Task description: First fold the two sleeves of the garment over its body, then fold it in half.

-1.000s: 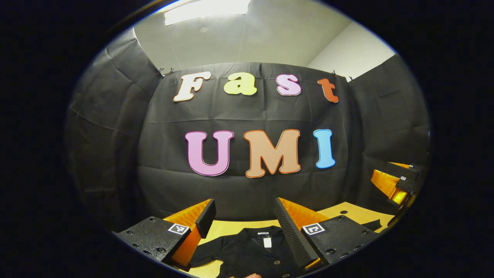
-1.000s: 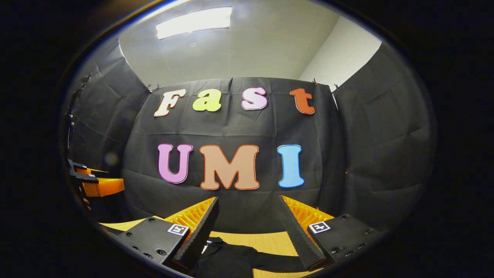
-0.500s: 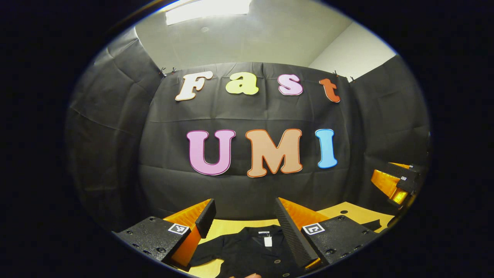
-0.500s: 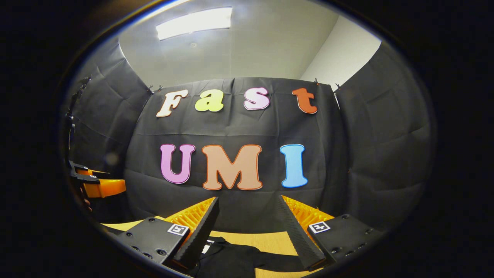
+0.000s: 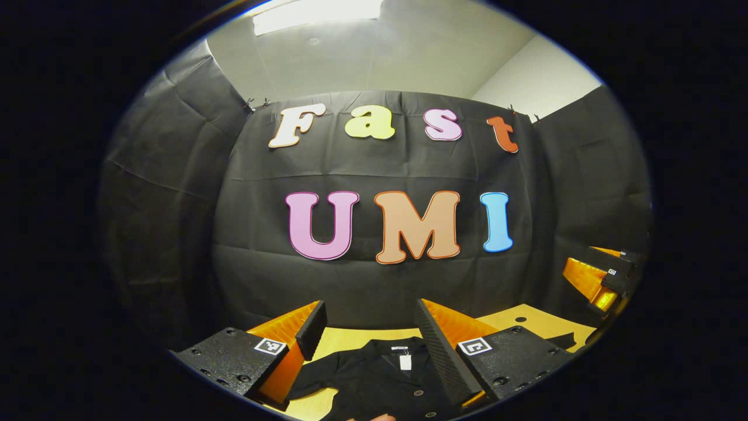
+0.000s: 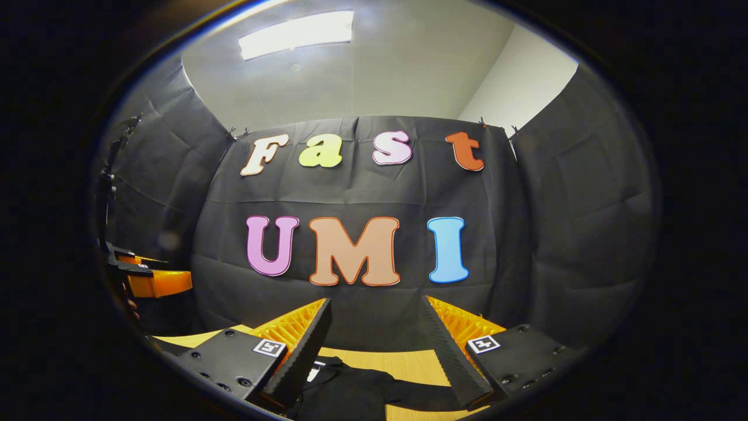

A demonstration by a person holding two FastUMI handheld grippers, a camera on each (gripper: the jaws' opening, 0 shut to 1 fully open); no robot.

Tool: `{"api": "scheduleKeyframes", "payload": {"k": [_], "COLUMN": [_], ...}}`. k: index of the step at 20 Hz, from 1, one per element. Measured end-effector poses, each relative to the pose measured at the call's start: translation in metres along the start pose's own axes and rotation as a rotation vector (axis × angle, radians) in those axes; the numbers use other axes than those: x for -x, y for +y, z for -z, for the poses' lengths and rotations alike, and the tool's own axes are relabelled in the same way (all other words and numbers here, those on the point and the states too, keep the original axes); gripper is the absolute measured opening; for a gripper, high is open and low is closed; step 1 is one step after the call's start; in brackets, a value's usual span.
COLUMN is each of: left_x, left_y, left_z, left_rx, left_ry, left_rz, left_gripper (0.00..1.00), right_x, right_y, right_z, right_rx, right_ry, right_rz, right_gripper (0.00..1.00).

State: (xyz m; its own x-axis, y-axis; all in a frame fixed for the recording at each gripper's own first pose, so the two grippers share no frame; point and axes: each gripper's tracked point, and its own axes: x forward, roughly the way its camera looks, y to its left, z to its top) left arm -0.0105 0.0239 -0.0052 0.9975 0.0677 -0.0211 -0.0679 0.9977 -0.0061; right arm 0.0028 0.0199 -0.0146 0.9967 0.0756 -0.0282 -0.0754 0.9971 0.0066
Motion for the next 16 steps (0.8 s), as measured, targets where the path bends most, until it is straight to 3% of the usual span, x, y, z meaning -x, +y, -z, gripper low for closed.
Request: {"api": "scheduleKeyframes", "payload": {"k": [6,11,12,16], "left_x": [0.005,0.007,0.007,0.006], "left_y": [-0.001,-0.002,-0.001,-0.002], "left_z": [-0.004,-0.006,-0.007,-0.012], "left_rx": [-0.002,-0.004,-0.008,-0.018], "left_ry": [-0.007,-0.011,-0.012,-0.027], "left_rz": [-0.006,-0.017,-0.021,-0.029], "left_gripper": [0.90,0.90,0.90,0.90], "right_x": [0.002,0.001,-0.002,-0.013], "right_y": [-0.001,-0.005,-0.009,-0.042], "right_z": [-0.001,0.004,0.006,0.016], "right_rx": [-0.004,0.009,0.023,0.089], "right_ry": [-0.006,0.000,0.001,0.010], "right_rz": [-0.012,-0.012,-0.007,0.039], "right_gripper": [0.94,0.97,0.94,0.97]}}
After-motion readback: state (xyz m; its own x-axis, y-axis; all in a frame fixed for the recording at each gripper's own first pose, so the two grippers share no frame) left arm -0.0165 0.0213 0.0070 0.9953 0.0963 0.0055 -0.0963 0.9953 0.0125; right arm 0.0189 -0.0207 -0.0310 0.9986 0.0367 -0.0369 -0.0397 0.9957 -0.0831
